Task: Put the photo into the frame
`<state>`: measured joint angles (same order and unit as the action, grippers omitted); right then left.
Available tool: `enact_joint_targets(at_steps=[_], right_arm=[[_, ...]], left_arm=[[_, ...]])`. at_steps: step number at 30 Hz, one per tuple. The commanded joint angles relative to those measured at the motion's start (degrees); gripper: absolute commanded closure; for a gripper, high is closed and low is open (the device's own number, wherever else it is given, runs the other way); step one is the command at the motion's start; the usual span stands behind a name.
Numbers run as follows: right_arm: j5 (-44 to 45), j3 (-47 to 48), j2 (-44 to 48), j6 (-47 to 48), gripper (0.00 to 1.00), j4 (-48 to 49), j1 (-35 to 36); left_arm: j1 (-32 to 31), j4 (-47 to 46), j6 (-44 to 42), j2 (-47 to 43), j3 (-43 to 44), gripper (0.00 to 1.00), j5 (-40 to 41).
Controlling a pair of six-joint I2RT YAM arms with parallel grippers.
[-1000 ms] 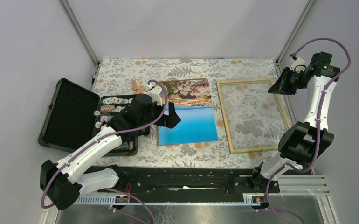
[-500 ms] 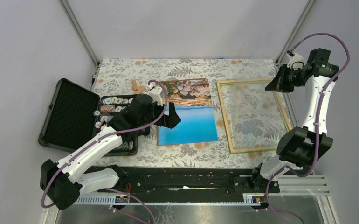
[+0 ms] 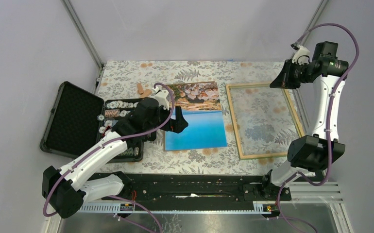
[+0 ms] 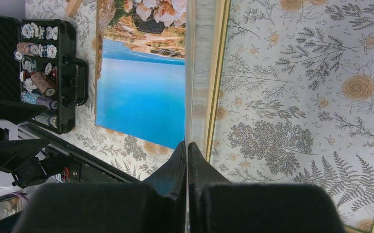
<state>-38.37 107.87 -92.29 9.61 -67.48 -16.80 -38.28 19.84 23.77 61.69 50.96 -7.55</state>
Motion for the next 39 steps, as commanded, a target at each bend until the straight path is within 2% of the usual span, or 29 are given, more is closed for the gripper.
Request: enact_joint_targets(at_steps=[1, 12, 39], right_arm=[[0.46, 4.07, -1.81, -0.4, 1.0, -1.64, 1.3], [3.25, 4.26, -2.72, 0.75, 1.0, -2.74, 1.94], [1.58, 2.34, -3.83, -0.19, 1.0, 0.12, 4.03]], left_arm=[[0.44, -2.49, -0.57, -0.44, -0.33, 0.01, -0.96], [0.86, -2.45, -0.48, -0.17, -0.41, 0.01, -1.44], [1.11, -2.46, -0.48, -0.37, -0.59, 0.01, -1.68]])
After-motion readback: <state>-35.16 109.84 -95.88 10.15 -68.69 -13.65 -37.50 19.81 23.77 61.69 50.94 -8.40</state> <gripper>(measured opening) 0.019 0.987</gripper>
